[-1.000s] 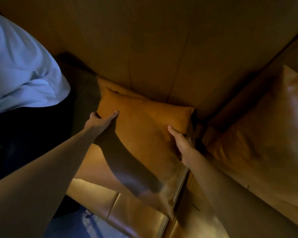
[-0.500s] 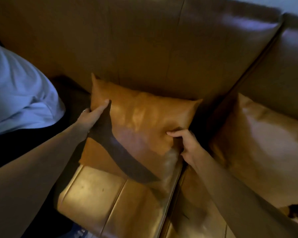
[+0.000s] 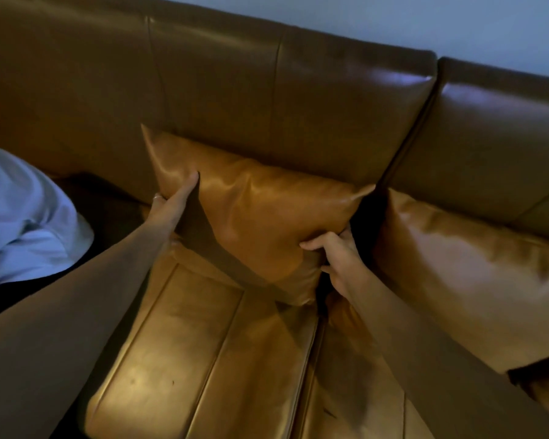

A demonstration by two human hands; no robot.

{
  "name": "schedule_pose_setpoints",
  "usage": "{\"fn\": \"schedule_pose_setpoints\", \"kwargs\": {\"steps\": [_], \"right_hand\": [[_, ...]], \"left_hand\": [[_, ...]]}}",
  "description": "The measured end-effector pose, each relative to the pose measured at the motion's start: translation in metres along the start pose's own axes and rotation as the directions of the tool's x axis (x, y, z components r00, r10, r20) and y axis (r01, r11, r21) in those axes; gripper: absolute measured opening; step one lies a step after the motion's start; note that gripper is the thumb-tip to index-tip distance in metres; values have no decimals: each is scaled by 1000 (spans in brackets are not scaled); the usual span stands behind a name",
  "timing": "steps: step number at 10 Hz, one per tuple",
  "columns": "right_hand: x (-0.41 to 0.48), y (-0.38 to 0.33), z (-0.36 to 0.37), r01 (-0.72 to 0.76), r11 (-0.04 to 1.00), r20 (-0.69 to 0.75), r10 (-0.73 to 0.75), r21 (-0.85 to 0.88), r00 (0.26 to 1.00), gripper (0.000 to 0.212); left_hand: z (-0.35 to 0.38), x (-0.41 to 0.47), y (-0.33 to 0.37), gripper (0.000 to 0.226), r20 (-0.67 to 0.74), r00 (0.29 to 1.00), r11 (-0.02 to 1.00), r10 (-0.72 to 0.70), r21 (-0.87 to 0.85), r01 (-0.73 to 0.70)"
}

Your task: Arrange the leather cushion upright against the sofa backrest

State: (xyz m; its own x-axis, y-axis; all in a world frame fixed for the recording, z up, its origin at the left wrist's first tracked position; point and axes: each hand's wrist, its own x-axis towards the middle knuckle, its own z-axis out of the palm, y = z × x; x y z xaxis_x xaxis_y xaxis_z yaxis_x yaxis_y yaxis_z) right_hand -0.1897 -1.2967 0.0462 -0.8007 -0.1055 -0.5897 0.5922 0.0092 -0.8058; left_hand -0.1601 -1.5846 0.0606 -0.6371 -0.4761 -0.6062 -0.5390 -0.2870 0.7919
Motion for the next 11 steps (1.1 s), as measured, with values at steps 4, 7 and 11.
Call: {"fn": "schedule_pose_setpoints", "kwargs": {"steps": [4, 7, 11], "right_hand": [[13, 10, 5, 41, 999, 2, -41, -16, 999, 100], [30, 14, 5, 33, 992, -15, -35, -119, 999, 107], [-26, -20, -31, 157, 749, 53, -161, -644, 986, 75]], "left_hand": [[3, 5, 2, 118, -78, 995, 998, 56, -19, -58], [9, 4, 5, 126, -128, 992, 984, -13, 175, 35], [58, -83, -42, 58, 10, 955, 468, 296, 870, -154]]}}
